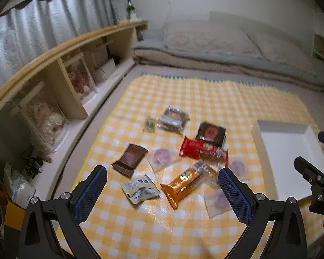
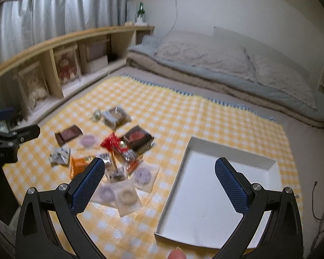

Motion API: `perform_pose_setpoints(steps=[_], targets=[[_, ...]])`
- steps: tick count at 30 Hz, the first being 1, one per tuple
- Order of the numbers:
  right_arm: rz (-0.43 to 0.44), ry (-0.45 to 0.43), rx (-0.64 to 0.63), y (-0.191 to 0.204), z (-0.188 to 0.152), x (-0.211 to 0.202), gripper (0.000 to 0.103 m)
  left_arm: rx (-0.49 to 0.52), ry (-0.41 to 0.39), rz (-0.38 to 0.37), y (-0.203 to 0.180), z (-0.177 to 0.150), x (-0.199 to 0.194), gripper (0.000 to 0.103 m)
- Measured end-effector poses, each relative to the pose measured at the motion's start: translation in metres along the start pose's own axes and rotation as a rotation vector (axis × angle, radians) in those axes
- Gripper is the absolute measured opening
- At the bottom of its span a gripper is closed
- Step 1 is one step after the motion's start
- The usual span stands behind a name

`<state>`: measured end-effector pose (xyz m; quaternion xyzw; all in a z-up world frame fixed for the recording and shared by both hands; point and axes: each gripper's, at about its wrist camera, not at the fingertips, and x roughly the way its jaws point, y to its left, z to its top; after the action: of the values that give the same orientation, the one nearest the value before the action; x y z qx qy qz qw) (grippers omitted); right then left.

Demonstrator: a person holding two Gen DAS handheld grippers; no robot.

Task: Organize snacks
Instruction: 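Grasp the orange snack bar with the left tool while the right tool grasps the clear cookie packet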

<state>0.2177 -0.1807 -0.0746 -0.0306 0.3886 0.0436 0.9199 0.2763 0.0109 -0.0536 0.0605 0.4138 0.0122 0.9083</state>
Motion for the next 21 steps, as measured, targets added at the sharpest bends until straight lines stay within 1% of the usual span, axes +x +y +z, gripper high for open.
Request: perform_pose_setpoints(steps=[2, 3, 6, 8, 10, 13, 16, 17, 19, 21], targets=[[0.017, 0.044, -0.011, 0.002, -0.004, 0.017, 0.103, 0.021, 0.027, -0.004, -0.005, -0.002, 0.013, 0.103], [0.027, 0.062, -0.015, 0.003, -0.005, 0.024, 0.103, 0.037, 0.056, -0.011, -0.009, 0.0, 0.028, 0.103], [0.053, 0.125, -0.017, 0.004, -0.013, 0.047, 0.103, 0.077, 0.107, -0.007, -0.018, 0.0, 0.062, 0.103], [0.088, 0.174, -0.032, 0.007, -0.019, 0.06, 0.103, 0.096, 0.128, -0.001, -0.022, -0.003, 0.077, 0.103], [0.122, 0.212, -0.056, 0.012, -0.025, 0.071, 0.103, 0.117, 0.158, 0.009, -0.025, -0.002, 0.102, 0.103], [0.177, 0.254, -0.111, 0.021, -0.031, 0.084, 0.103, 0.126, 0.192, 0.009, -0.027, -0.001, 0.128, 0.103], [0.2, 0.281, -0.166, 0.031, -0.039, 0.093, 0.103, 0.117, 0.223, -0.007, -0.026, 0.001, 0.146, 0.103], [0.211, 0.309, -0.187, 0.035, -0.042, 0.099, 0.103, 0.116, 0.242, -0.023, -0.026, 0.001, 0.152, 0.103], [0.221, 0.339, -0.209, 0.04, -0.045, 0.108, 0.103, 0.133, 0.317, -0.067, -0.026, 0.003, 0.172, 0.103], [0.208, 0.371, -0.233, 0.044, -0.049, 0.117, 0.103, 0.151, 0.331, -0.062, -0.025, 0.006, 0.184, 0.103]])
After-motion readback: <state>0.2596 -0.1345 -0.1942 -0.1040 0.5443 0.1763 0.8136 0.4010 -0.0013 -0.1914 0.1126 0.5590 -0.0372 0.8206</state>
